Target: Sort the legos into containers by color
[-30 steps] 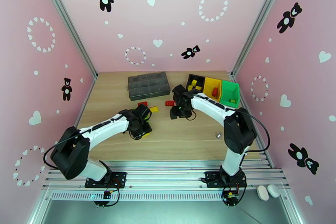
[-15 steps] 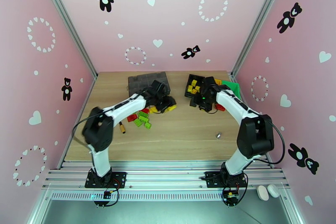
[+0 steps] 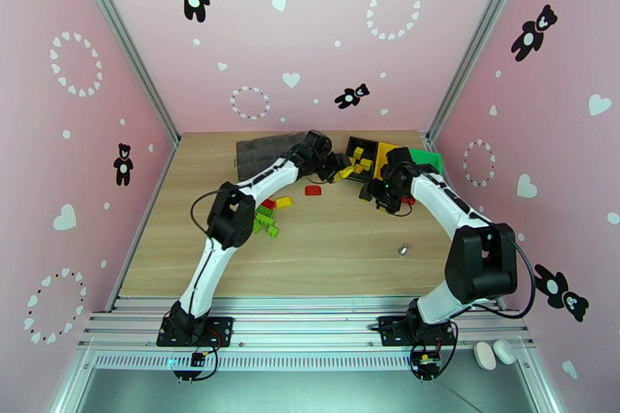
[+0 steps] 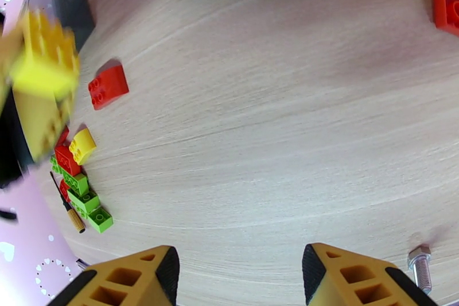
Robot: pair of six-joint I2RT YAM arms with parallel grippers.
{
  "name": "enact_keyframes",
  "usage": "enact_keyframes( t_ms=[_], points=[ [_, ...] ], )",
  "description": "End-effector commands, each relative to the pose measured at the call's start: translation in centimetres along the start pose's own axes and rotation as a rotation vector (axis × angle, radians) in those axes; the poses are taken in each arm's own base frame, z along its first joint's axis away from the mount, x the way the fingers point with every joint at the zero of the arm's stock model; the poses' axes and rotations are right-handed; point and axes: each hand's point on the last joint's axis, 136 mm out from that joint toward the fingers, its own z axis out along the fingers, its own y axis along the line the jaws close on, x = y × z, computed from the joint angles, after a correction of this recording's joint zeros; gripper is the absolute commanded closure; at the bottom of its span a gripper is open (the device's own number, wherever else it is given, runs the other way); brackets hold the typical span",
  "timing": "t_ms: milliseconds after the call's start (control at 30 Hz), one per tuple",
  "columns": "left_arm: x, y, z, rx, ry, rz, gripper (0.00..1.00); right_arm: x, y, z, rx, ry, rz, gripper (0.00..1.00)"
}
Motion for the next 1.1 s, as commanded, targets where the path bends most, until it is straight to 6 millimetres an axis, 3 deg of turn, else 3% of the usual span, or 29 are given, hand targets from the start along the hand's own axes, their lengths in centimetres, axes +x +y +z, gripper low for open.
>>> enact_keyframes(
  t_ms=[0,167,267,400,533,667,800,933,1067],
  points=[
    [-0.3,-2.9,0.9,0.081,0.015,0.001,0.49,0.6,-0.1,-1.0,-0.013,-0.007,0.006,0.39],
    [-2.4,-3.9,2.7,0.150,-0.034,-0.043,0.42,1.5,-0.4,-1.1,-0.015,0.008,0.007,0.39],
    [-3.3,-4.6,3.4,0.208,-0.058,-0.079,0.21,1.8,-0.5,-1.4,-0.014,0.010,0.004,0.38],
    [-3.6,-5.6,3.1,0.242,-0.075,-0.066,0.10,2.1,-0.5,-1.7,-0.013,0.012,-0.011,0.39],
    [-3.1,-7.0,2.1,0.250,-0.070,-0.025,0.09,2.1,-0.6,-2.0,-0.009,0.005,-0.031,0.39],
    [-1.9,-8.8,0.1,0.223,-0.070,0.052,0.08,1.9,-0.1,-2.3,-0.023,-0.001,-0.058,0.39],
    [-0.8,-9.1,-3.4,0.108,-0.100,0.156,0.07,1.5,1.0,-2.7,-0.016,-0.011,-0.115,0.39],
    [0.1,-7.4,-7.7,-0.050,-0.156,0.238,0.06,1.7,3.2,-2.2,0.015,0.016,-0.237,0.39],
    [1.0,-4.2,-11.5,-0.134,-0.196,0.227,0.02,2.7,5.3,-0.5,0.079,0.074,-0.377,0.38]
  ],
)
